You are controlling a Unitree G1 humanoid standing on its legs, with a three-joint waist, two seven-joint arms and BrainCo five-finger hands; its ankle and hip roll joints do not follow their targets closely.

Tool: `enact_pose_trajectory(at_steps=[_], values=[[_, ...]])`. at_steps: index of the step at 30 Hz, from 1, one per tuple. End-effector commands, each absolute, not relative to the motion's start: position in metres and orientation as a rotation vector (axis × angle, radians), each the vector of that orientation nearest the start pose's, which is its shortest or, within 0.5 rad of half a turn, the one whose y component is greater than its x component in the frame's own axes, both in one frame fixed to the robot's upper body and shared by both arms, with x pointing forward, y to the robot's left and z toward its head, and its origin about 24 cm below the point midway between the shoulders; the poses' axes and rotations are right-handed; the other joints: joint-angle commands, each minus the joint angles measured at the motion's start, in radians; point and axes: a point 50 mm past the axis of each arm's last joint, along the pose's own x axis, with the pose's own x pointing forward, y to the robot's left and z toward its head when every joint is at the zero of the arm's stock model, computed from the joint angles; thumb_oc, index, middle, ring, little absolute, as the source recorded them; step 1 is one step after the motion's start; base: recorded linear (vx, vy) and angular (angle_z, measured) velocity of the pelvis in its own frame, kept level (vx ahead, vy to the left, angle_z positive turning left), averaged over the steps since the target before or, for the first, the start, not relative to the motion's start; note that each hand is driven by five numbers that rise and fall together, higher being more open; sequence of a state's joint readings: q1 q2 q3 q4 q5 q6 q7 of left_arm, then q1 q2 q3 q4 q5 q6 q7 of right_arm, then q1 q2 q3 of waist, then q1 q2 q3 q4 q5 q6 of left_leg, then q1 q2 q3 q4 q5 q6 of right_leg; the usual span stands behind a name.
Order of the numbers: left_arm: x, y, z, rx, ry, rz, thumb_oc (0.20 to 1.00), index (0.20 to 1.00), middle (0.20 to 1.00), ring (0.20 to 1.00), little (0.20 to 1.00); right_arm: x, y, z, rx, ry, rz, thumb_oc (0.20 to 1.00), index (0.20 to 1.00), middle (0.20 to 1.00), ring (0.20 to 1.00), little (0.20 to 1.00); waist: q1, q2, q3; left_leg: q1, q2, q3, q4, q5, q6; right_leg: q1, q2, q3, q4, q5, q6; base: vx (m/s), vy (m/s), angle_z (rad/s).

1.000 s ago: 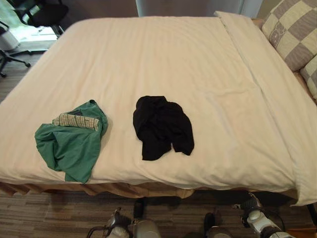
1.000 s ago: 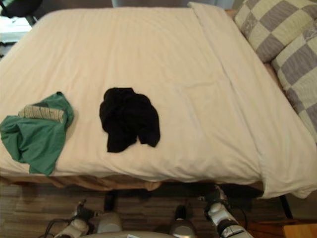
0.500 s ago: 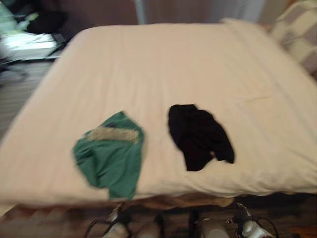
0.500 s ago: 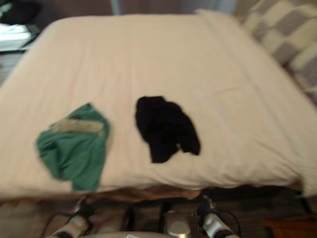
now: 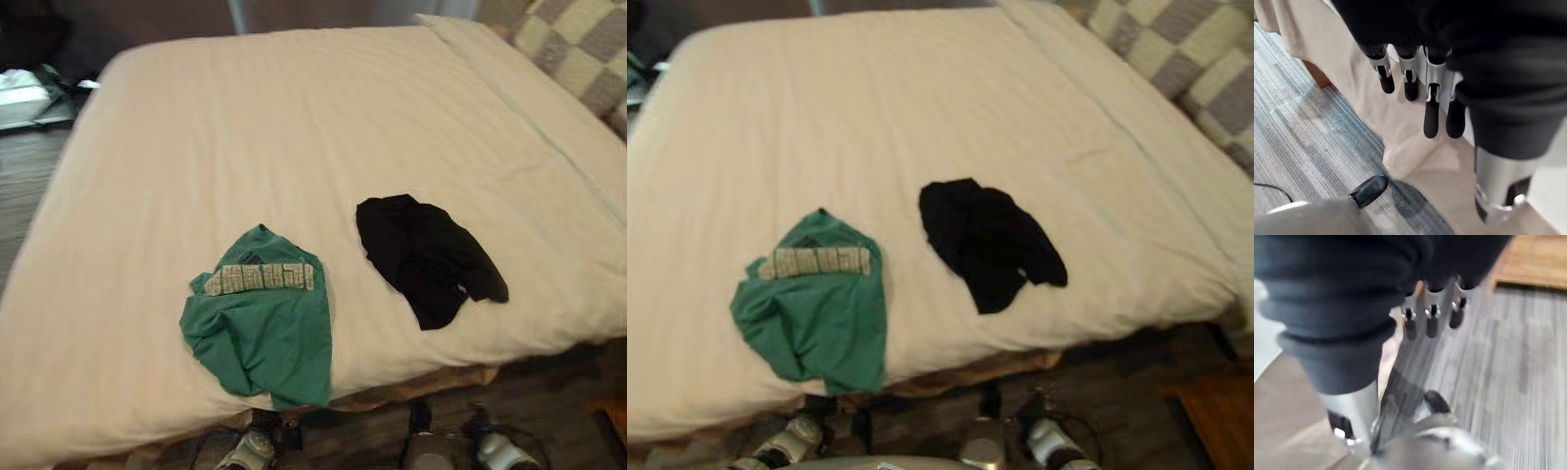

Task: Tidy up the quilt and then pick up the clothes from the bed and put them into the laundry hamper.

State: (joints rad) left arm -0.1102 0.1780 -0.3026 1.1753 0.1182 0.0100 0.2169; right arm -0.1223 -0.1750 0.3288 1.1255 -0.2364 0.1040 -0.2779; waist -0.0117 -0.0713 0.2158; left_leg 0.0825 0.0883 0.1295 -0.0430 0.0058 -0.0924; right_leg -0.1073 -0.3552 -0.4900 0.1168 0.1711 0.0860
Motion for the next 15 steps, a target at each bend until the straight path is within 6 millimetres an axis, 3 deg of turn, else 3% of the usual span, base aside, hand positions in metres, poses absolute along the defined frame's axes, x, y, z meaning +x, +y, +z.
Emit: enact_pose_trajectory(at_steps=[1, 2, 3, 6, 8, 9, 10, 11, 12, 13, 14, 15], values=[[0.132, 0.208, -0.153, 0.635, 1.051, -0.019, 1.000, 1.000, 1.000, 1.000, 1.000, 0.179, -0.195, -0.134, -0.786, 0.897, 0.074, 1.000, 1.000, 1.000, 1.000, 1.000, 0.002, 0.029, -0.001, -0.028, 0.017, -0.108, 0.033, -0.088, 0.007, -0.011, 0.081, 0.141, -0.030, -0.147, 0.080, -0.02, 0.157, -0.76], [0.129, 0.208, -0.155, 0.637, 1.066, -0.031, 1.000, 1.000, 1.000, 1.000, 1.000, 0.173, -0.201, -0.136, -0.771, 0.921, 0.043, 1.000, 1.000, 1.000, 1.000, 1.000, -0.009, 0.028, 0.006, -0.029, -0.002, -0.121, 0.036, -0.084, 0.017, -0.007, 0.145, 0.219, -0.020, -0.181, 0.075, 0.02, 0.150, -0.18], [0.118, 0.215, -0.158, 0.655, 1.115, -0.028, 1.000, 1.000, 1.000, 1.000, 1.000, 0.155, -0.216, -0.142, -0.747, 1.001, -0.020, 1.000, 1.000, 1.000, 1.000, 1.000, -0.008, 0.018, 0.010, -0.037, -0.041, -0.139, 0.040, -0.080, 0.036, 0.039, 0.199, 0.299, -0.030, -0.212, 0.056, 0.05, 0.165, 0.21], [0.112, 0.222, -0.158, 0.639, 1.145, 0.018, 1.000, 1.000, 1.000, 1.000, 1.000, 0.147, -0.230, -0.142, -0.684, 1.039, -0.129, 1.000, 1.000, 1.000, 1.000, 1.000, -0.010, 0.008, 0.006, -0.056, -0.055, -0.159, 0.049, -0.080, 0.033, 0.061, 0.199, 0.318, -0.064, -0.206, 0.043, 0.08, 0.019, 0.45], [0.074, 0.252, -0.160, 0.510, 1.278, 0.241, 1.000, 1.000, 1.000, 1.000, 1.000, 0.133, -0.262, -0.139, -0.610, 1.094, -0.306, 1.000, 1.000, 1.000, 1.000, 1.000, 0.001, 0.004, -0.005, -0.062, -0.045, -0.148, 0.060, -0.084, 0.026, 0.106, 0.179, 0.282, -0.141, -0.175, 0.055, 0.09, -0.058, 0.24], [0.075, 0.252, -0.160, 0.510, 1.278, 0.241, 1.000, 1.000, 1.000, 1.000, 1.000, 0.133, -0.262, -0.139, -0.610, 1.094, -0.306, 1.000, 1.000, 1.000, 1.000, 1.000, -0.001, 0.003, -0.007, -0.065, -0.046, -0.149, 0.060, -0.082, 0.026, 0.104, 0.177, 0.281, -0.142, -0.174, 0.056, 0.12, -0.046, 0.03], [0.037, 0.271, -0.160, 0.411, 1.380, 0.394, 1.000, 1.000, 1.000, 1.000, 1.000, 0.120, -0.286, -0.135, -0.576, 1.120, -0.424, 1.000, 1.000, 1.000, 1.000, 1.000, 0.009, 0.001, -0.023, -0.060, -0.042, -0.146, 0.054, -0.079, 0.026, 0.125, 0.169, 0.273, -0.168, -0.163, 0.060, 0.08, -0.022, 0.04], [0.036, 0.271, -0.160, 0.411, 1.381, 0.394, 1.000, 1.000, 1.000, 1.000, 1.000, 0.120, -0.286, -0.135, -0.576, 1.121, -0.424, 1.000, 1.000, 1.000, 1.000, 1.000, 0.008, 0.001, -0.024, -0.060, -0.042, -0.147, 0.054, -0.079, 0.026, 0.126, 0.169, 0.272, -0.169, -0.163, 0.060, 0.14, -0.028, 0.12], [0.016, 0.284, -0.157, 0.369, 1.435, 0.479, 1.000, 1.000, 1.000, 1.000, 1.000, 0.112, -0.299, -0.132, -0.541, 1.139, -0.491, 1.000, 1.000, 1.000, 1.000, 1.000, 0.013, 0.002, -0.031, -0.055, -0.040, -0.148, 0.048, -0.077, 0.024, 0.135, 0.167, 0.270, -0.178, -0.160, 0.061, 0.13, -0.007, 0.17], [-0.023, 0.308, -0.147, 0.339, 1.530, 0.621, 1.000, 1.000, 1.000, 1.000, 1.000, 0.103, -0.322, -0.123, -0.492, 1.125, -0.617, 1.000, 1.000, 1.000, 1.000, 1.000, 0.018, 0.004, -0.043, -0.047, -0.036, -0.150, 0.032, -0.072, 0.019, 0.146, 0.162, 0.266, -0.191, -0.152, 0.068, 0.13, -0.007, 0.17], [-0.023, 0.308, -0.147, 0.339, 1.531, 0.621, 1.000, 1.000, 1.000, 1.000, 1.000, 0.103, -0.322, -0.123, -0.492, 1.126, -0.617, 1.000, 1.000, 1.000, 1.000, 1.000, 0.017, 0.004, -0.043, -0.046, -0.036, -0.151, 0.031, -0.072, 0.019, 0.148, 0.162, 0.265, -0.192, -0.152, 0.068, 0.11, -0.003, 0.18], [-0.035, 0.322, -0.139, 0.342, 1.553, 0.682, 1.000, 1.000, 1.000, 1.000, 1.000, 0.103, -0.333, -0.117, -0.484, 1.098, -0.667, 1.000, 1.000, 1.000, 1.000, 1.000, 0.020, 0.005, -0.049, -0.040, -0.034, -0.150, 0.022, -0.070, 0.017, 0.154, 0.158, 0.261, -0.197, -0.151, 0.070, 0.11, 0.010, 0.16]])
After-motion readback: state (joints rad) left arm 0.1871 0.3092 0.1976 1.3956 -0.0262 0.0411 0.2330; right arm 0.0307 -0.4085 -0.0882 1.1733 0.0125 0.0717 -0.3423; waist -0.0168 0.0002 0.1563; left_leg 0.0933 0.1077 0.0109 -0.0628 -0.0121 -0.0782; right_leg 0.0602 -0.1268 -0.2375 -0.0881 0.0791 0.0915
